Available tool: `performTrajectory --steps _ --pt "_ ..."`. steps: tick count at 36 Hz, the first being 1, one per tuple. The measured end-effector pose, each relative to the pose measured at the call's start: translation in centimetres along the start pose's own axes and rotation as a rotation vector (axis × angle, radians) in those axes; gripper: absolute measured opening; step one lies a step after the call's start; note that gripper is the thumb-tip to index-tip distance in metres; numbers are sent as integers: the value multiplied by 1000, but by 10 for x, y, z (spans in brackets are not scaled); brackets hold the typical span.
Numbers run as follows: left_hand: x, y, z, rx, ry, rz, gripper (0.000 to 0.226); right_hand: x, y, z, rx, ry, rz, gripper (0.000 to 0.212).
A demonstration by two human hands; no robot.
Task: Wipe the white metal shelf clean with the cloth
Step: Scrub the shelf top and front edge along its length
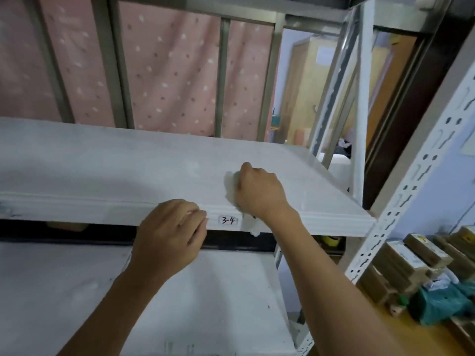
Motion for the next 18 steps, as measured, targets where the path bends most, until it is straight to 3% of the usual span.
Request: performTrajectory --steps 8,13,18 --pt "-27 -74 -45 83 16 -124 13 3 -80 10 55 72 -127 13" --pt "-30 -91 -54 44 -14 -117 14 7 -123 14 57 52 -211 29" --pt "-33 -104 -59 67 -3 -128 14 10 -160 21 79 95 -339 28"
Point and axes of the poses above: each hand's wrist, its own x-axis towards the middle knuckle, its own z-axis out of the palm, y = z × x, the point moved 1 cm from there along x, towards the middle knuckle, and after that the axes turned 3 degrees about -x, right-handed, at the moved point
